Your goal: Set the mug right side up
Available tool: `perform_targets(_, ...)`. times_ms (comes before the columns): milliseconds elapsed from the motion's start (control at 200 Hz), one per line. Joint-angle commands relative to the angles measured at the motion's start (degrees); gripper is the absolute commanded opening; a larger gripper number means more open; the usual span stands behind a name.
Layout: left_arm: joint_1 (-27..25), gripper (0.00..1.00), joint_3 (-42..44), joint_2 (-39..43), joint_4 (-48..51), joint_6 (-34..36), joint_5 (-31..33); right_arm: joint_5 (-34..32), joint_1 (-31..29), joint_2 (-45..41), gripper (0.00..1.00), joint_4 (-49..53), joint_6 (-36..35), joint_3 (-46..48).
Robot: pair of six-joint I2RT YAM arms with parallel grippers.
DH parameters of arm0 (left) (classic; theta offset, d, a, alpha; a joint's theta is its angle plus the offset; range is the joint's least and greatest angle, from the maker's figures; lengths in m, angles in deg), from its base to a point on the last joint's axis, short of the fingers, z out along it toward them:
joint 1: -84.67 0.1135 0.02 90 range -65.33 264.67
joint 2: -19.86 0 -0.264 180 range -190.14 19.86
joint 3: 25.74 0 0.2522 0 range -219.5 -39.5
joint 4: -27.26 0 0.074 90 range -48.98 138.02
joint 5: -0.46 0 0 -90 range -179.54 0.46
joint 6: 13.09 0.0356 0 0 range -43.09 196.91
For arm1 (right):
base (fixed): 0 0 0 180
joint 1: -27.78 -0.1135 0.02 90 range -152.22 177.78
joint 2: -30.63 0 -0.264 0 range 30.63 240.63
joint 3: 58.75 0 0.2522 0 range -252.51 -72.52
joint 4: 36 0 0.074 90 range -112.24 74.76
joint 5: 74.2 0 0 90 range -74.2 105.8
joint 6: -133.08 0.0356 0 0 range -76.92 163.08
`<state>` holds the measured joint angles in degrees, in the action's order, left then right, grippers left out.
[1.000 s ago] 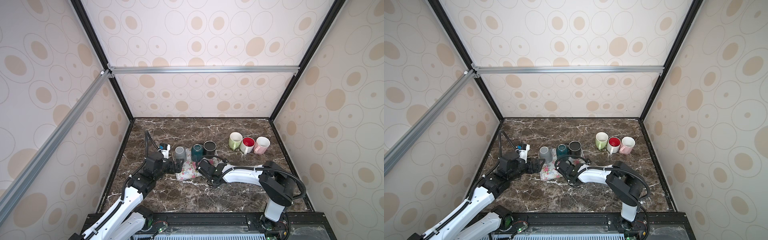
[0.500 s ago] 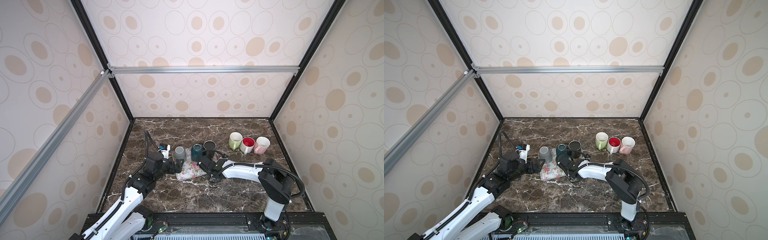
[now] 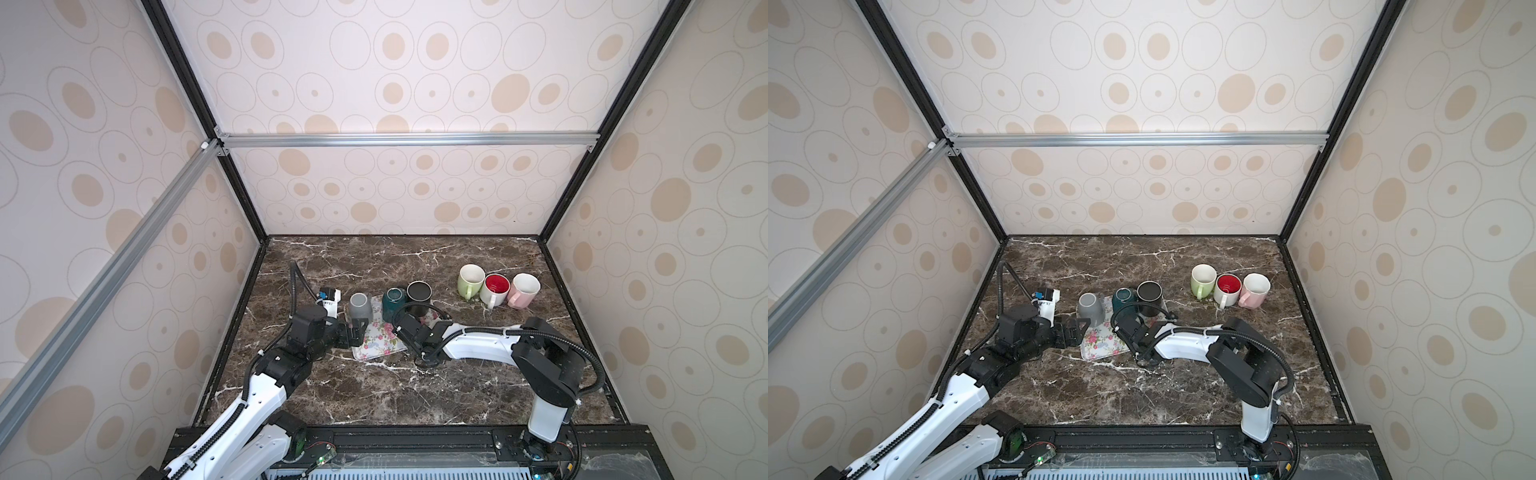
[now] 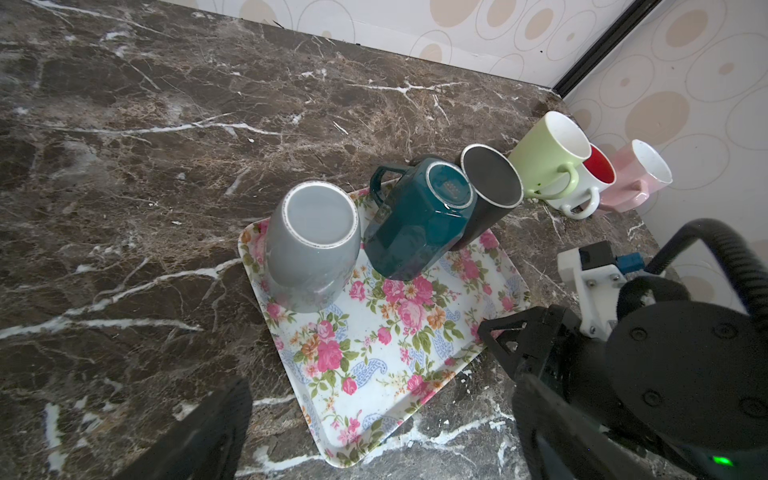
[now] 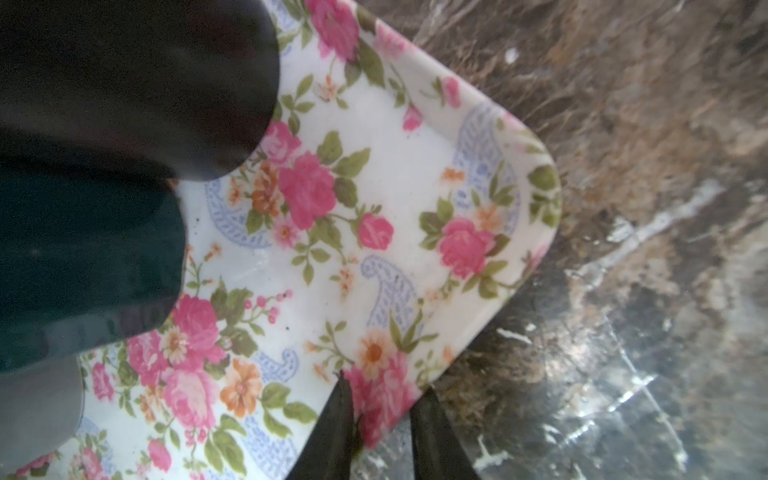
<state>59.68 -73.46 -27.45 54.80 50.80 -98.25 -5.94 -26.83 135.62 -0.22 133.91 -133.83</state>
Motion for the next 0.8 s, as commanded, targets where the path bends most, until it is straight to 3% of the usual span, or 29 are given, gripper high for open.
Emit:
perform_targets(0,0.3,0.98,-0.1,0.7,-0.5,1.1,-0.1,1.2,0.5,3.6,0.24,3.1,-0.4,-0.6)
perform_targets(220,0.3,0.98,-0.3,0.4,-0.6,1.1,0.2,2.0,2.9,4.3,0.10,5.0,-6.9,-2.1)
perform_targets(460,0.3,0.98,-0.6,-0.5,-0.5,1.1,0.1,3.5,6.1,6.0,0.10,7.5,-14.3,-4.1)
perform_targets(795,0.3,0.98,-1.6,-0.8,1.5,1.7,2.2,4.8,13.1,12.0,0.08,13.4,-30.8,-13.3)
